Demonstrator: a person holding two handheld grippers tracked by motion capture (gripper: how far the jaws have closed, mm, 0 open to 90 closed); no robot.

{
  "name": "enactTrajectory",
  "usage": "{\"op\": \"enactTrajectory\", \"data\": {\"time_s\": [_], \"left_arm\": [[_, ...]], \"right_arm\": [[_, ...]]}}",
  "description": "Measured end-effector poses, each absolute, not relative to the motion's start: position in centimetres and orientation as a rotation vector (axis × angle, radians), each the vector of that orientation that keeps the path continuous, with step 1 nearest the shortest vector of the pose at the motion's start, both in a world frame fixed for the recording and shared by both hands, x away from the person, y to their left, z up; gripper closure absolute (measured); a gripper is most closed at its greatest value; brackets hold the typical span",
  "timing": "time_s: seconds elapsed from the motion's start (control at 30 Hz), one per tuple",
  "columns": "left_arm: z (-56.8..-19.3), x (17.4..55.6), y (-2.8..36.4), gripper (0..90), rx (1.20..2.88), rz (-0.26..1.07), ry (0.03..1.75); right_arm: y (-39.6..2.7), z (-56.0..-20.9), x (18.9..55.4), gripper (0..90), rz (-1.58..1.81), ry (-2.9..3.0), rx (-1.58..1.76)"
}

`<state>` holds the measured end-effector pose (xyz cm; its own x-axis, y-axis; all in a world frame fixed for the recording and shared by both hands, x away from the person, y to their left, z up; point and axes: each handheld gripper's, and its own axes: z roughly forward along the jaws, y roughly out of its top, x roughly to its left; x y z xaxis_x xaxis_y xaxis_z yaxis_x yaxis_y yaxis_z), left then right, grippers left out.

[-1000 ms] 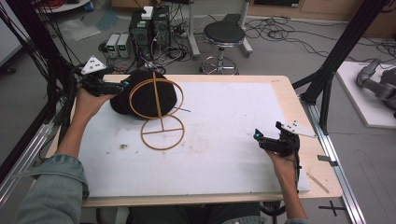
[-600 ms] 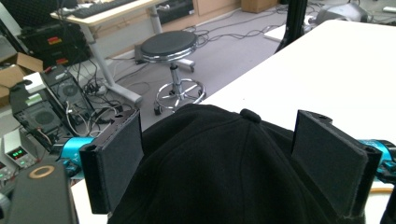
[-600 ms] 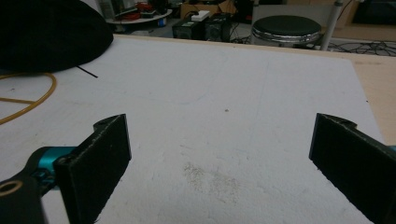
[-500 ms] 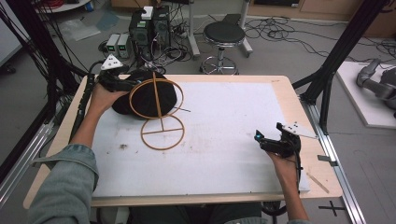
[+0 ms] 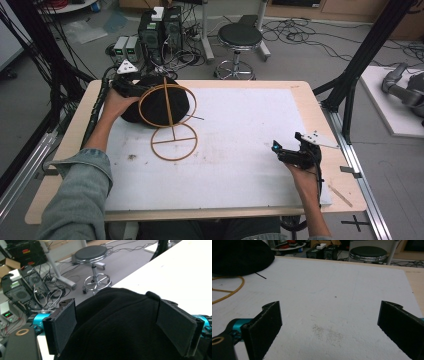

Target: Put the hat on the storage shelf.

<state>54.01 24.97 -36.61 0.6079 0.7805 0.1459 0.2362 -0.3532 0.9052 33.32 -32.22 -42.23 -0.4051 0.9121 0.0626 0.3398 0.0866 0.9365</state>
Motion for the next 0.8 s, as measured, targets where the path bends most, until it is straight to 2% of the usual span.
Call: {"op": "enactTrajectory", "data": {"time_s": [0.23, 0.5, 0.63, 0.8], "left_arm": [[-37.3, 54.4, 25.2, 17.0, 1.925, 0.713, 0.831], [-37.9, 54.6, 24.8, 22.2, 1.958, 0.734, 0.83], [-38.0, 54.6, 24.7, 31.0, 1.98, 0.748, 0.821], [-38.1, 54.6, 24.6, 51.0, 1.996, 0.749, 0.805]], "right_arm": [[-32.1, -42.3, 33.4, 5.1, 1.315, 1.815, 1.233], [-32.1, -42.3, 33.4, 5.1, 1.316, 1.817, 1.235], [-32.2, -42.3, 33.4, 5.1, 1.318, 1.816, 1.23], [-32.1, -42.3, 33.3, 5.1, 1.317, 1.818, 1.235]]}}
